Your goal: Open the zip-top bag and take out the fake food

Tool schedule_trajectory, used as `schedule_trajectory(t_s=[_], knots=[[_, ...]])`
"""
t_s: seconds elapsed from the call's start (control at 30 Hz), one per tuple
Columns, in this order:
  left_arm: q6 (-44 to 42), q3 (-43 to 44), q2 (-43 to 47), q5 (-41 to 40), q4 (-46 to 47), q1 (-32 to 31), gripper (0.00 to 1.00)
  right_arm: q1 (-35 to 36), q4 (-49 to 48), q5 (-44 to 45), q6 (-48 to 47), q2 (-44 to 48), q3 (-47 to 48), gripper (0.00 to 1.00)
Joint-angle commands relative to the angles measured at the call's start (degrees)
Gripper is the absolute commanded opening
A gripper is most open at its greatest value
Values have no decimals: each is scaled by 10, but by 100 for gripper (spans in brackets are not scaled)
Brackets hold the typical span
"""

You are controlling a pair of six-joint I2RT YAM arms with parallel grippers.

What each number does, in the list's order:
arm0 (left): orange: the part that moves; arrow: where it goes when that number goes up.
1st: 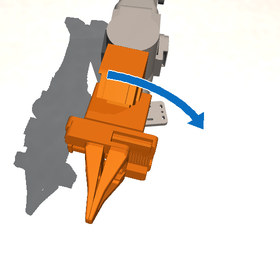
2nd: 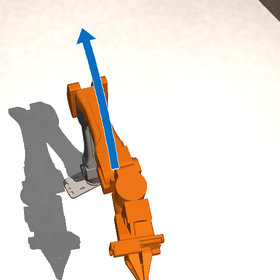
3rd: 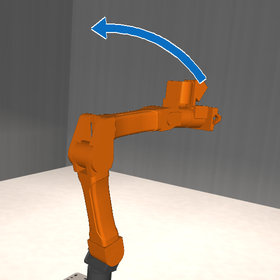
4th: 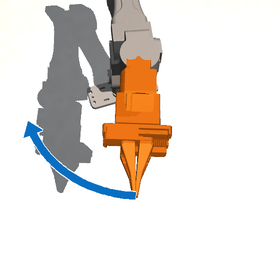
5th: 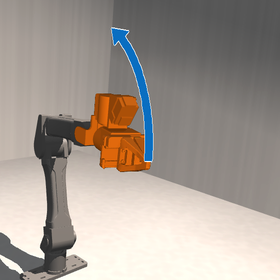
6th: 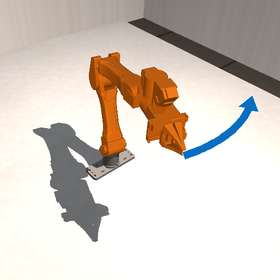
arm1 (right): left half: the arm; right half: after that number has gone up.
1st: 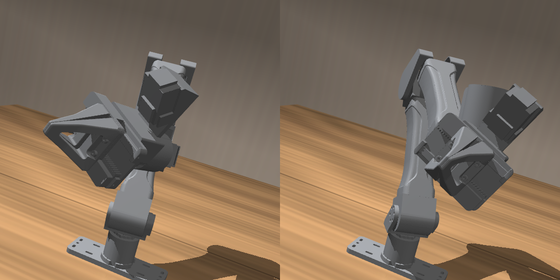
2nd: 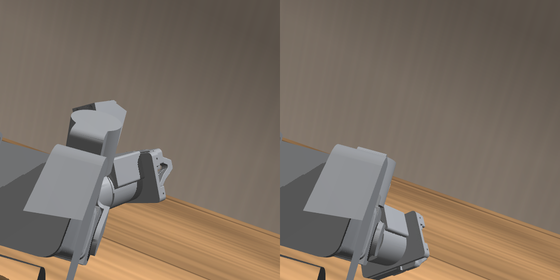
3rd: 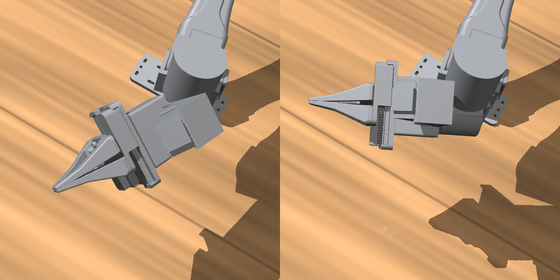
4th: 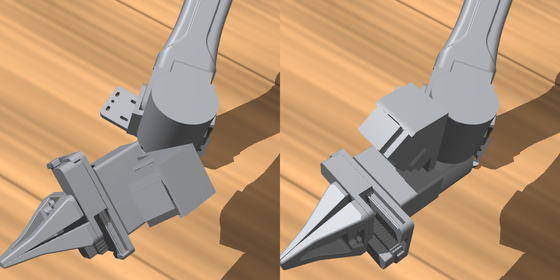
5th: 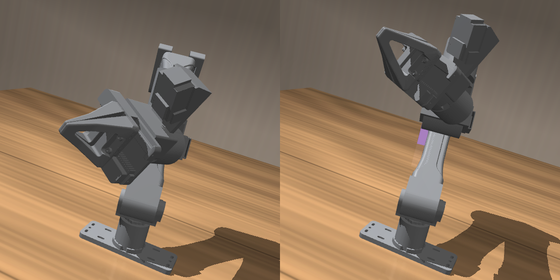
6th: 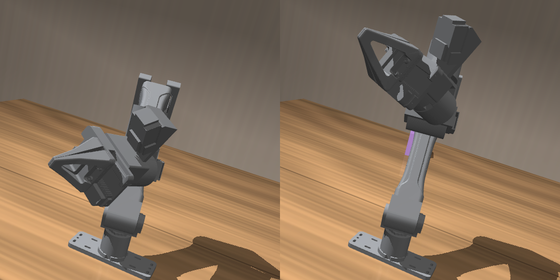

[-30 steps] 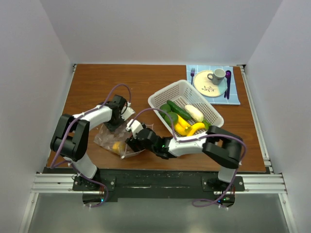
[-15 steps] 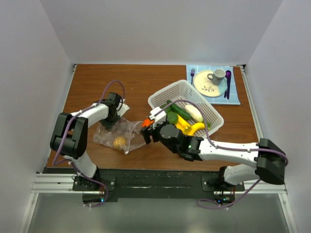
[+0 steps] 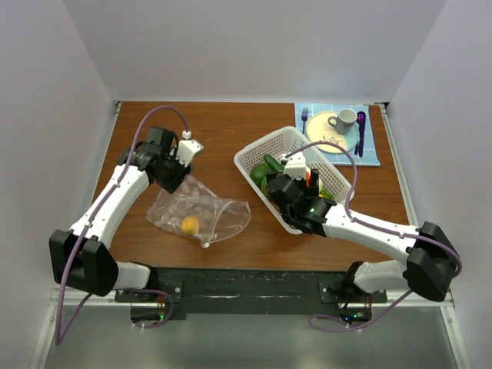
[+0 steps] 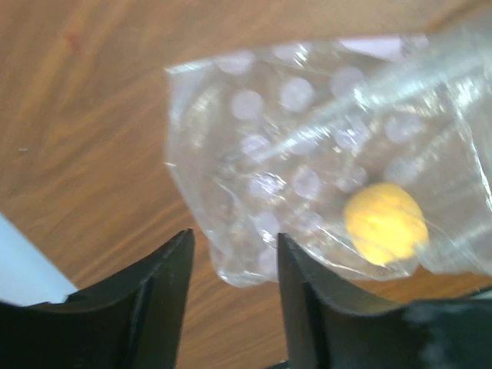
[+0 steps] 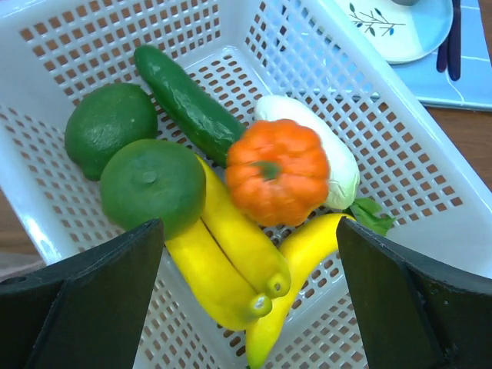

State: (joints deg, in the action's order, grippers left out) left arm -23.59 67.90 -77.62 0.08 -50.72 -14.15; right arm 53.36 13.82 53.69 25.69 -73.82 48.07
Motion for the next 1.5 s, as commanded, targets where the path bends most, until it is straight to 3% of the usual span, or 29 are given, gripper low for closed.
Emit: schedule_trajectory(t_s=[0.0, 0.17, 0.27, 0.3, 0.47, 0.83, 0.93, 1.17, 1.47], knots=[[-20, -77, 10, 51, -30, 4, 49, 28, -1, -16, -14, 26, 31, 99], [-29, -177, 6, 31, 43, 4, 32, 133, -90, -24, -116, 39, 24, 99], [-29, -207, -5, 20, 76, 4, 27, 177, -105, -57, -130, 21, 26, 89], [-29, -210, -9, 25, 79, 4, 27, 190, -111, -72, -131, 11, 24, 81], [-16, -189, -36, 52, 78, 3, 26, 213, -150, -134, -126, -41, 23, 74], [-20, -182, -29, 67, 61, -5, 26, 214, -205, -176, -155, -229, 94, 72], [-26, -185, -23, 68, 50, -5, 25, 213, -225, -201, -151, -252, 98, 73], [-39, -189, -26, 79, 27, -11, 25, 214, -321, -292, -137, -286, 66, 99], [-57, -198, -38, 101, 2, -32, 23, 214, -382, -323, -135, -324, 56, 99]])
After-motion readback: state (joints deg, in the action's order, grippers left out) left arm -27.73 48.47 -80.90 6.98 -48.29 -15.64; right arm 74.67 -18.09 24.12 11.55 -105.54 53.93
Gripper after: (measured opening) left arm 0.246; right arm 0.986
